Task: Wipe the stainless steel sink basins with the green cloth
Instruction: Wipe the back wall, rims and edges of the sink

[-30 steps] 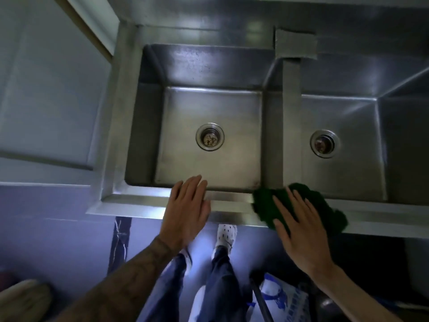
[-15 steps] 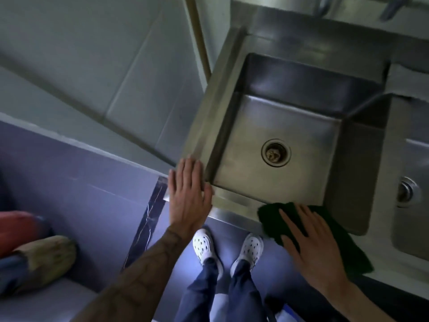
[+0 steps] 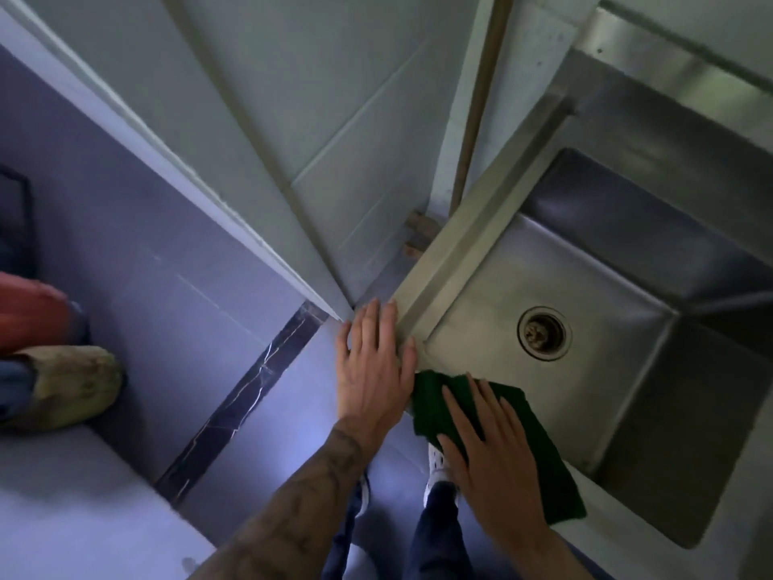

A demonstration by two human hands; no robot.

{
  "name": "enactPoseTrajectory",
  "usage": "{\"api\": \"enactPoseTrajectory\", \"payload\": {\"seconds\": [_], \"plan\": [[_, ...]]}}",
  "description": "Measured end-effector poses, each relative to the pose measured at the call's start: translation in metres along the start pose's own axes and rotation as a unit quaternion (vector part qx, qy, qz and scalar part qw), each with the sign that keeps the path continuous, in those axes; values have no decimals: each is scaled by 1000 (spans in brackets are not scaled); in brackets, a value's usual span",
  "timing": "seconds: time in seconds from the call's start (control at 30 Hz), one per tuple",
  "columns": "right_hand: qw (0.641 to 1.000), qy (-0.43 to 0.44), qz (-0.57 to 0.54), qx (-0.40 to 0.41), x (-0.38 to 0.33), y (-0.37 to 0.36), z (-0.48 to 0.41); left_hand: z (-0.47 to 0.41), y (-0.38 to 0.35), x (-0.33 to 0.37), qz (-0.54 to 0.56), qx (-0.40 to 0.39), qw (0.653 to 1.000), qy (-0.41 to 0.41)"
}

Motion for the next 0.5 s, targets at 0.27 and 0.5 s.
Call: {"api": "enactPoseTrajectory", "payload": {"seconds": [0.27,0.5], "plan": [[997,23,-63,33,-52,-16,-119,4,-6,-65,163,-5,963,214],[997,37,-53,31,-5,-2,-183,10,-11,-46,150,21,952,268]]}}
Point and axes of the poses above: each hand's wrist, its own z-axis away from the middle knuckle, its own y-axis out of the back of the hand, x = y × z, the point moved 9 cm from there along -z, towards the middle knuckle, and after that the axes turned 1 degree about y, right-handed, at the moved point
